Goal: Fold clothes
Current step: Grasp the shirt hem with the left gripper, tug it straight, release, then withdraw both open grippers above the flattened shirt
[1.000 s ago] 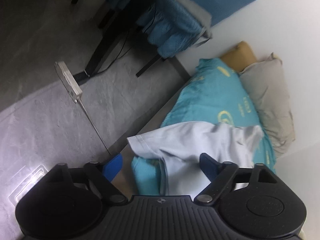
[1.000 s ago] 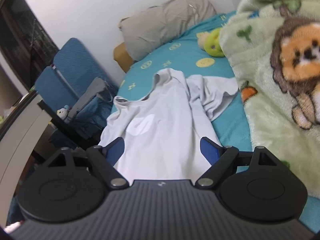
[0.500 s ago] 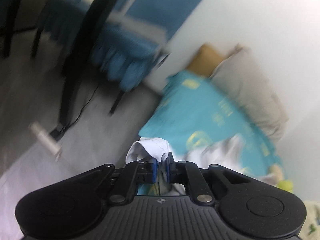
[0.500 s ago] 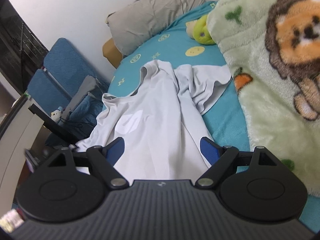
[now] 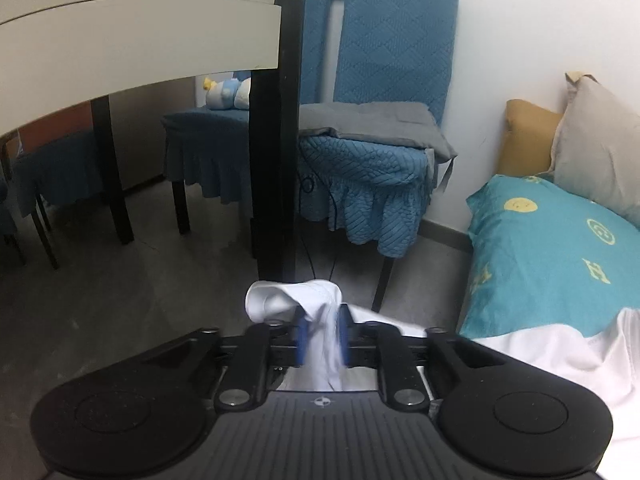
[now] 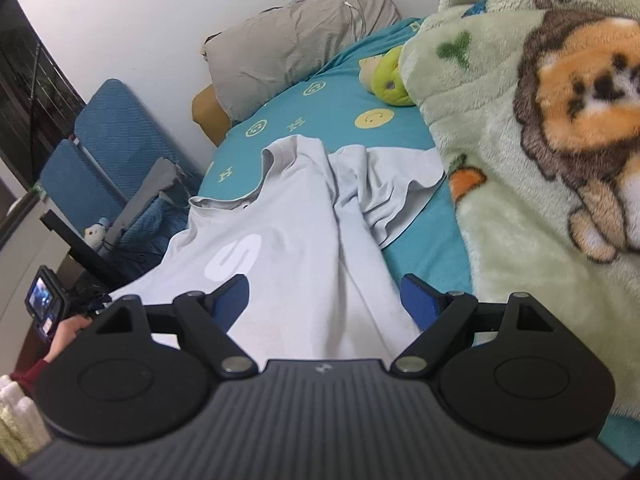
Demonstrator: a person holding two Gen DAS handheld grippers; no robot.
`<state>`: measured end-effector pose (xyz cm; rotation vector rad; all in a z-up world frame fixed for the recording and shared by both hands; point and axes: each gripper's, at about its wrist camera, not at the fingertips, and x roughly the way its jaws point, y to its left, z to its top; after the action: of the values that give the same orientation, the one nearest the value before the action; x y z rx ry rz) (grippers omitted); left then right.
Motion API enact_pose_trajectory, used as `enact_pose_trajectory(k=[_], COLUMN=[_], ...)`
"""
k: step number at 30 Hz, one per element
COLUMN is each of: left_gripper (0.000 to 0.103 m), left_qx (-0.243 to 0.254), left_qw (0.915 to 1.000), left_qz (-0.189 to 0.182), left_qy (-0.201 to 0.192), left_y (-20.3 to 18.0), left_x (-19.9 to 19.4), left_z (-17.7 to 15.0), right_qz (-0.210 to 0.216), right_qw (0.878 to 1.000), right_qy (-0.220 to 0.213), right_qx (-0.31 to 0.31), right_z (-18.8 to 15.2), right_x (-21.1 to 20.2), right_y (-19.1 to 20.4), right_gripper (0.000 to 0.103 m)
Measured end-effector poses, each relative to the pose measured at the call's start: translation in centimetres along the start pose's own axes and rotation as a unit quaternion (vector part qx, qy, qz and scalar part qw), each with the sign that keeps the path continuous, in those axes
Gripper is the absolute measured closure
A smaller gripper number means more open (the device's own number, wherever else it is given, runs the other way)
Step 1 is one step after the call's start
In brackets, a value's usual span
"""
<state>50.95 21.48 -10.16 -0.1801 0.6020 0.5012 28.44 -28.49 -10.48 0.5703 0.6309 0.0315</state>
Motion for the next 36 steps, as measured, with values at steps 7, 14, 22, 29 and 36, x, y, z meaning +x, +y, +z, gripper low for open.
enact_pose_trajectory(k=[7, 14, 22, 29, 36], left_gripper=[0.036, 0.015, 0.005, 0.0, 0.0], left_qx=[0.03, 0.08, 0.102, 0.116, 0.109], left_qw=[0.996, 0.9802, 0.9611, 0.9533, 0.9547], left_qz=[-0.085, -0.18, -0.254, -0.272, -0.271], left_qy=[0.006, -0.014, -0.035, -0.059, -0.058], left_y=[0.4, 1.2, 1.7, 3.3, 4.5], left_x=[-6.4, -20.8, -35.1, -40.1, -39.4], left_z=[-1.5, -5.4, -12.4, -16.8, -16.7], right_qz=[0.0, 0.01, 0.017, 0.022, 0.009], right_qw=[0.999, 0.997, 0.994, 0.991, 0.986], right_qy=[-0.012, -0.029, -0.049, -0.067, -0.072], right_qx=[-0.044, -0.075, -0.096, -0.117, -0.148], right_z=[-0.2, -0.6, -1.9, -3.2, -4.4], right_x=[-0.2, -2.1, -5.1, -7.8, -8.1], right_y=[1.2, 2.6, 3.9, 5.0, 5.9], right_gripper=[0.019, 0.019, 0.019, 0.019, 0.019])
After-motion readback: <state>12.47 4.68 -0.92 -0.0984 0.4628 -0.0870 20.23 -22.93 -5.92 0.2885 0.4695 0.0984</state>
